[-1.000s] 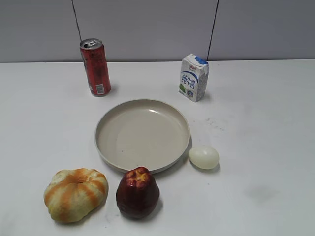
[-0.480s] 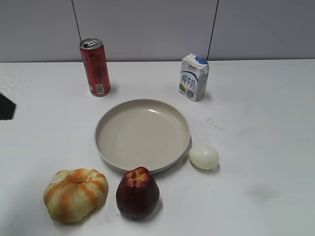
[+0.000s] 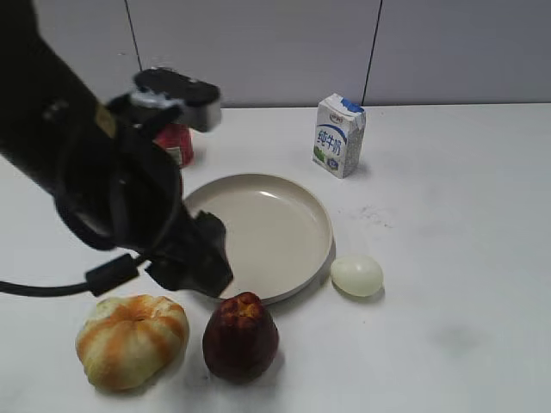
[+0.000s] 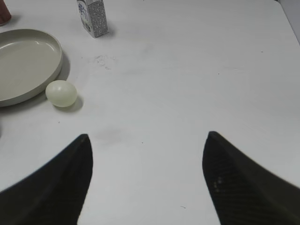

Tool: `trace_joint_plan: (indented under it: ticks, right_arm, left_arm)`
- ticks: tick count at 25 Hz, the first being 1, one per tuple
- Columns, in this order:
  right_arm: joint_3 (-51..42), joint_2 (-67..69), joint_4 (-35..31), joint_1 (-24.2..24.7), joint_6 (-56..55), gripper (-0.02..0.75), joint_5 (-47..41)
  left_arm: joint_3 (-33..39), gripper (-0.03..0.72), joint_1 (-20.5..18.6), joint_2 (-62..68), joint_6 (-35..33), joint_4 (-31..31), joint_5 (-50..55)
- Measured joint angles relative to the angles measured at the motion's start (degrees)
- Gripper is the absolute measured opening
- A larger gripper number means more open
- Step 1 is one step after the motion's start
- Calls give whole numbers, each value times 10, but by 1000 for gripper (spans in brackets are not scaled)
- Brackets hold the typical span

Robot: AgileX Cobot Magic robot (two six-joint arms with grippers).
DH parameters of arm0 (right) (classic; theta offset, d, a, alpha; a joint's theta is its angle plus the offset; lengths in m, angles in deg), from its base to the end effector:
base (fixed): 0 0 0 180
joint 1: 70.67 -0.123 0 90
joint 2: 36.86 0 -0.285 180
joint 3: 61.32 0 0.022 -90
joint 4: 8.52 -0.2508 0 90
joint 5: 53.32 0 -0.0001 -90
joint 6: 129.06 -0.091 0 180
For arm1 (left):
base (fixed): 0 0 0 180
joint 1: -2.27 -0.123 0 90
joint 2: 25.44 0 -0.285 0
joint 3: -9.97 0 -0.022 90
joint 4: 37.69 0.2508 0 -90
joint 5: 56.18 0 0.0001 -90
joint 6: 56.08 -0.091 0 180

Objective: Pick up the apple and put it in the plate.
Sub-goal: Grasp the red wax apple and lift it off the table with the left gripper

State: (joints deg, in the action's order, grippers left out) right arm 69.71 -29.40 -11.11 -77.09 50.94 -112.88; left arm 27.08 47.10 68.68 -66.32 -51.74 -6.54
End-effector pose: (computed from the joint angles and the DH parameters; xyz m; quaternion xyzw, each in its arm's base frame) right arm -0.0044 0.0031 0.2771 -0.0481 0.8464 0.0522 0.5278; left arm 0.1957 -0.2183 0.2529 0.3969 0.8968 -0.1493 0.1262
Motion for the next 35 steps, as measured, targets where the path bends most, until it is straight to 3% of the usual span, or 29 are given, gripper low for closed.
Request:
trace_joint_plan:
  ticks: [4,8,22,24,27,35]
  right_arm:
    - [0,0,0,0,0,585,0]
    - [0,0,0,0,0,585,0]
    - [0,0,0,0,0,585,0]
    - [0,0,0,0,0,585,0]
    - [0,0,0,0,0,585,0]
    - [0,0,0,0,0,585,0]
  left_arm:
    - [-18,686,62,45,0,50,-6]
    - [-21,692,88,83,-1,70,-12]
    - [-25,687,89,184,-2,90,-70]
    - [-25,660,89,190,-2,90,-70]
    - [-25,556,89,190,-2,87,-70]
    - [-25,557,89,181,-2,77,-44]
